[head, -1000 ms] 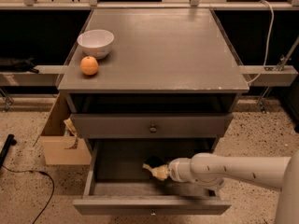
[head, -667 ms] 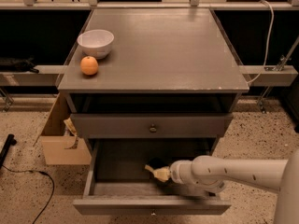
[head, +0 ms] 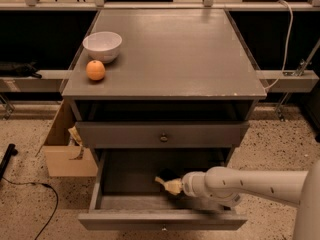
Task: Place sponge into middle drawer
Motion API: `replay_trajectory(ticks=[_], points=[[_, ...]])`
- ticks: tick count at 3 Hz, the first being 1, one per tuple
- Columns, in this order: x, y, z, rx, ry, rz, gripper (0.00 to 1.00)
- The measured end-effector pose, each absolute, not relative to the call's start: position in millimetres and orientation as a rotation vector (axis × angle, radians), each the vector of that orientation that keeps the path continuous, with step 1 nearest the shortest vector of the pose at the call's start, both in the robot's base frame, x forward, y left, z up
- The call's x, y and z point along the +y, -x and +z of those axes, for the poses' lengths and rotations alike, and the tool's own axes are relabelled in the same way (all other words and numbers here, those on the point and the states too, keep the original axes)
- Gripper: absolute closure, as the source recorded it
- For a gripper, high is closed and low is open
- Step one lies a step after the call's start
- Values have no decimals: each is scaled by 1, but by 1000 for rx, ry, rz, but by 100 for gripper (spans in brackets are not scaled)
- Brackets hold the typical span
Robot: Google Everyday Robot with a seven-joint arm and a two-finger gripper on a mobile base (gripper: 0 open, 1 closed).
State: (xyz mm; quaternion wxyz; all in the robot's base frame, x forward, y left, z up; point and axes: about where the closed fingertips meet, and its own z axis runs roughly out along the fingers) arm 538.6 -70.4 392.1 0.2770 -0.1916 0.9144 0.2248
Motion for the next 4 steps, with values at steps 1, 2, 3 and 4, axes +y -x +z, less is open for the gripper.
replay_trajectory(ticks=[1,2,3,4], points=[[-70,-539,392,2455,515,604,59],[-70,-539,392,2455,515,604,35],[-70,-539,392,2455,515,604,11],[-70,-539,392,2456,515,604,0]])
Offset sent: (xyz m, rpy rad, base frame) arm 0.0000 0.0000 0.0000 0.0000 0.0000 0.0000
